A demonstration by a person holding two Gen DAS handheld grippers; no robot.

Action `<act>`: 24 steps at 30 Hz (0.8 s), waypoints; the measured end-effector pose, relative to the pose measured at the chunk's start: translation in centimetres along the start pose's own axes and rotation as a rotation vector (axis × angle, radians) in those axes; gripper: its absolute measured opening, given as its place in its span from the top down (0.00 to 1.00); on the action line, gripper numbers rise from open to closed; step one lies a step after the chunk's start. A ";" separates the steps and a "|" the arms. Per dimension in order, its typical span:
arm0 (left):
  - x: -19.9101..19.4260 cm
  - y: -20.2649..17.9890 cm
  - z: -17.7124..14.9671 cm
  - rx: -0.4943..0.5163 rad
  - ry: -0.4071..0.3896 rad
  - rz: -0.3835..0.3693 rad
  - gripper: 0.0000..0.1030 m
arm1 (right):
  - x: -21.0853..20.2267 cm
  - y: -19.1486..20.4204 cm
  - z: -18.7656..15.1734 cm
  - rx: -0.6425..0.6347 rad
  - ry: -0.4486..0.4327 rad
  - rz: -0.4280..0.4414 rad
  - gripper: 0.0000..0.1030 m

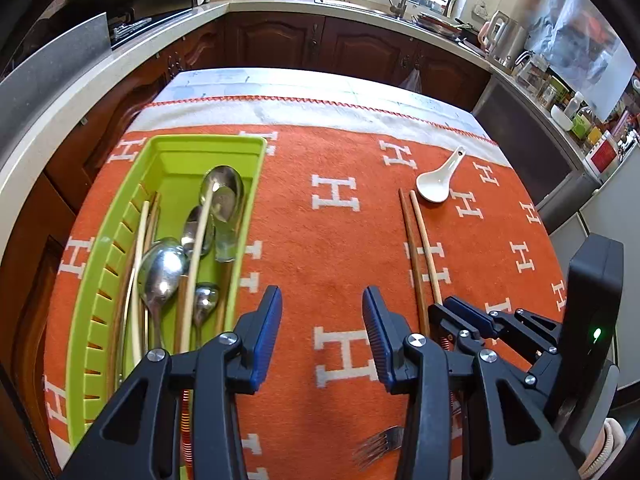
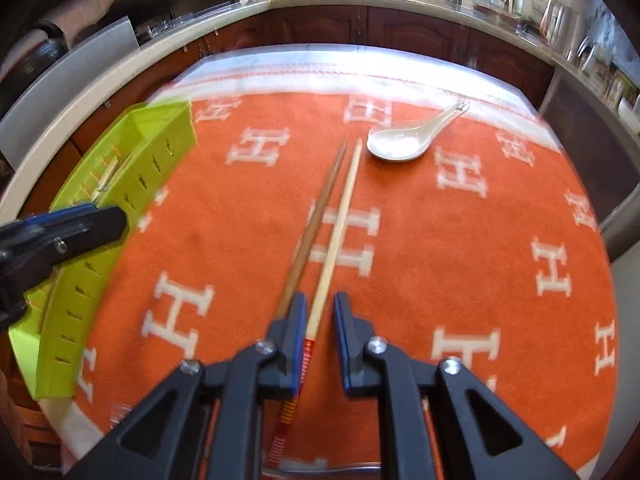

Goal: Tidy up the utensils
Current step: 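Close the left tool on the other wooden chopstick while the right tool holds its chopstick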

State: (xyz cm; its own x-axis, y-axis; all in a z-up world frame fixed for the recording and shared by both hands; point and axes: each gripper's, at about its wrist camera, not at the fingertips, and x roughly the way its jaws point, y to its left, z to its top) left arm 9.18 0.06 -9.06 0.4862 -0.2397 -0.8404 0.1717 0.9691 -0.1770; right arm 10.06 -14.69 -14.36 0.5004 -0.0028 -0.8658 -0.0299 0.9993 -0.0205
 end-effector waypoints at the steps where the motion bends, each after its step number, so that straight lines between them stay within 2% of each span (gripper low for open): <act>1: 0.1 -0.2 0.0 0.003 0.003 -0.002 0.59 | 0.2 0.2 -0.1 -0.011 -0.005 -0.007 0.88; 5: 0.9 -1.3 0.1 0.019 0.020 -0.018 0.56 | 0.7 -0.2 -0.5 0.006 -0.008 0.010 0.92; 10: 2.5 -3.0 -0.2 0.044 0.077 -0.063 0.56 | 0.6 -2.6 -1.0 0.114 -0.012 0.124 0.94; 15: 4.3 -4.8 -0.7 0.048 0.131 -0.121 0.56 | -0.6 -4.0 -0.9 0.144 -0.066 0.187 0.95; 20: 5.6 -6.6 -1.3 0.083 0.152 -0.098 0.56 | -2.4 -5.3 -0.7 0.186 -0.136 0.227 0.94; 24: 6.4 -7.7 -1.8 0.108 0.178 -0.077 0.56 | -3.6 -6.6 -1.0 0.216 -0.154 0.241 0.94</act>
State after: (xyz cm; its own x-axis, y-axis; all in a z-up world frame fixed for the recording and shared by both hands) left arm 9.40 -8.79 -14.05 0.3111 -0.2895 -0.9052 0.2981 0.9341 -0.1964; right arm 7.60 -21.29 -11.57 0.6262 0.2235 -0.7469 0.0118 0.9552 0.2957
